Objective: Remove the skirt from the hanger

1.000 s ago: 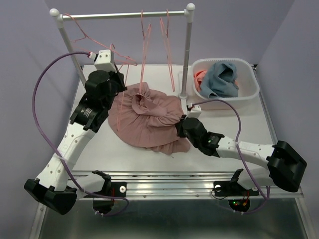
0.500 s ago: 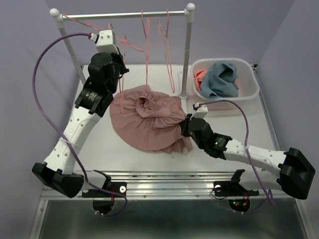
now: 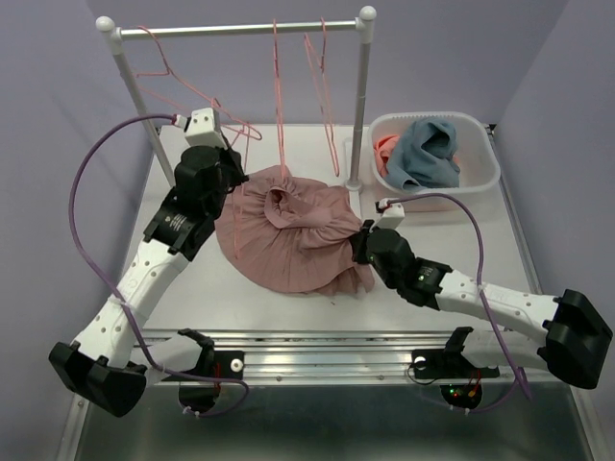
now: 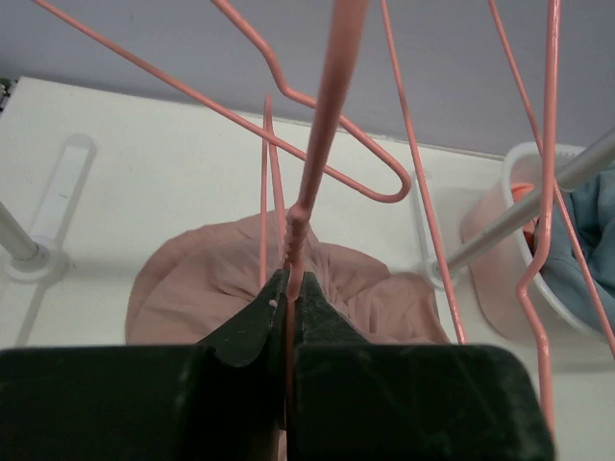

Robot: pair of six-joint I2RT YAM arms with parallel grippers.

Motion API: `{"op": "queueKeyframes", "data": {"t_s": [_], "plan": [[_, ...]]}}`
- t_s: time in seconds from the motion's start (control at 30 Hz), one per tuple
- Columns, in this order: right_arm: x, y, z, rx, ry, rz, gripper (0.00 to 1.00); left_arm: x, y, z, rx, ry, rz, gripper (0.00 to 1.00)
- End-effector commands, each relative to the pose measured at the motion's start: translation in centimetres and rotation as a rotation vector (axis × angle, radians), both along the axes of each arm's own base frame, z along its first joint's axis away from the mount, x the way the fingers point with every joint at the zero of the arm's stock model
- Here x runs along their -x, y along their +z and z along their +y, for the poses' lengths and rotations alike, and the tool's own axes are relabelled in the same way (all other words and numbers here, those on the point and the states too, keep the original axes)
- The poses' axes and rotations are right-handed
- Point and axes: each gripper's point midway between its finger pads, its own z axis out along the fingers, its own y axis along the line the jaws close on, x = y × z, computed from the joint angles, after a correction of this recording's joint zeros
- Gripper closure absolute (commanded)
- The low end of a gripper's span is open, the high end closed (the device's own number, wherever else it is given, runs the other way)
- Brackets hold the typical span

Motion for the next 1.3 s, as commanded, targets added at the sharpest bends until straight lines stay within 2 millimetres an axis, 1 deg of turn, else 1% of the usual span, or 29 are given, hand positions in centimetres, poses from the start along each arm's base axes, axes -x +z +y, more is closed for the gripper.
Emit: {"op": "queueKeyframes", "data": {"t_s": [0.0, 0.03, 0.07, 0.17, 0.2, 0.23, 0.33, 0.37, 0.47, 0.5, 0.53, 0.57, 0.63, 0.67, 0.7, 0.73, 0.77, 0.8, 0.83, 0.87, 0.9, 0.93, 1.0, 1.03, 1.07, 1.13, 1.17, 1.2, 1.27], "plan": [[-0.1, 0.5, -0.6, -0.014, -0.023, -0.026, 0.99, 2.7, 1.0, -0.9, 0.131, -0.043, -0.053, 1.00], [0.0, 0.4, -0.6, -0.013, -0.022, -0.024, 0.99, 3.7, 1.1, -0.7, 0.144, -0.048, -0.058, 1.00], [0.0, 0.2, -0.7, -0.009, -0.022, -0.022, 0.99, 4.2, -0.1, -1.0, 0.153, -0.051, -0.033, 1.00], [0.1, 0.0, -0.6, -0.007, -0.014, -0.017, 0.99, 5.8, -0.9, -1.4, 0.183, -0.086, -0.019, 1.00], [0.1, -0.1, -0.6, -0.008, -0.012, -0.014, 0.99, 6.2, -2.0, -1.5, 0.191, -0.084, 0.015, 1.00], [0.1, -0.1, -0.6, -0.008, -0.014, -0.015, 0.99, 6.8, -2.0, -1.7, 0.198, -0.096, 0.018, 1.00], [0.1, 0.1, -0.6, -0.009, -0.014, -0.020, 0.99, 7.5, -2.0, -2.2, 0.207, -0.123, 0.019, 1.00], [0.0, 0.2, -0.6, -0.008, -0.015, -0.021, 0.99, 7.7, -1.7, -2.7, 0.211, -0.149, 0.019, 1.00], [0.0, 0.4, -0.6, -0.008, -0.015, -0.026, 0.99, 7.6, -1.0, -3.6, 0.213, -0.161, 0.019, 1.00], [0.0, 0.5, -0.7, -0.010, -0.018, -0.029, 0.99, 7.5, -0.9, -3.5, 0.206, -0.146, 0.019, 1.00], [0.0, 0.6, -0.7, -0.011, -0.019, -0.030, 0.99, 7.1, -0.9, -3.7, 0.197, -0.140, 0.022, 1.00], [0.0, 0.7, -0.7, -0.012, -0.018, -0.034, 0.99, 6.7, 0.2, -3.3, 0.197, -0.118, 0.001, 1.00], [0.0, 0.9, -0.7, -0.013, -0.016, -0.036, 0.99, 5.8, 0.7, -3.2, 0.187, -0.079, -0.004, 1.00], [-0.1, 1.0, -0.6, -0.013, -0.015, -0.038, 0.99, 5.3, 2.1, -2.3, 0.180, -0.024, -0.035, 1.00], [-0.1, 1.1, -0.6, -0.011, -0.014, -0.040, 0.99, 4.9, 2.6, -1.8, 0.167, 0.007, -0.045, 1.00], [-0.1, 1.2, -0.6, -0.012, -0.014, -0.042, 0.99, 4.0, 2.6, -1.7, 0.141, 0.040, -0.042, 1.00], [-0.1, 1.3, -0.6, -0.013, -0.014, -0.045, 0.99, 3.6, 4.7, -1.0, 0.139, 0.086, -0.081, 1.00], [-0.2, 1.6, -0.6, -0.014, -0.012, -0.049, 0.99, 3.1, 5.3, -0.7, 0.100, 0.101, -0.092, 1.00], [-0.2, 1.7, -0.5, -0.015, -0.013, -0.052, 0.99, 1.8, 5.1, -1.1, 0.071, 0.114, -0.080, 1.00], [-0.2, 1.8, -0.5, -0.016, -0.013, -0.054, 0.99, 1.5, 7.3, -1.0, 0.085, 0.119, -0.113, 1.00], [-0.2, 1.9, -0.5, -0.020, -0.013, -0.056, 0.99, 1.1, 7.8, -1.2, 0.073, 0.113, -0.117, 1.00], [-0.2, 2.2, -0.6, -0.024, -0.015, -0.060, 0.99, 0.5, 8.5, -0.9, 0.053, 0.123, -0.133, 1.00], [-0.3, 2.5, -0.5, -0.031, -0.015, -0.064, 0.99, -1.0, 10.1, -1.3, 0.048, 0.117, -0.160, 1.00], [-0.3, 2.7, -0.6, -0.032, -0.017, -0.070, 0.99, -2.3, 10.0, -1.2, 0.020, 0.126, -0.154, 1.00], [-0.3, 2.8, -0.6, -0.029, -0.016, -0.072, 0.99, -2.6, 12.0, -1.2, 0.031, 0.120, -0.192, 1.00], [-0.3, 3.0, -0.6, -0.029, -0.014, -0.076, 0.99, -3.6, 13.5, -0.7, 0.018, 0.145, -0.220, 1.00], [-0.4, 3.1, -0.6, -0.029, -0.015, -0.079, 0.99, -4.8, 13.2, -0.7, -0.016, 0.159, -0.217, 1.00], [-0.4, 3.1, -0.5, -0.023, -0.011, -0.079, 0.99, -5.3, 15.0, 0.4, -0.006, 0.185, -0.256, 1.00], [-0.3, 3.3, -0.5, -0.028, -0.009, -0.078, 0.99, -6.7, 16.1, 0.8, -0.025, 0.192, -0.277, 1.00]]}}
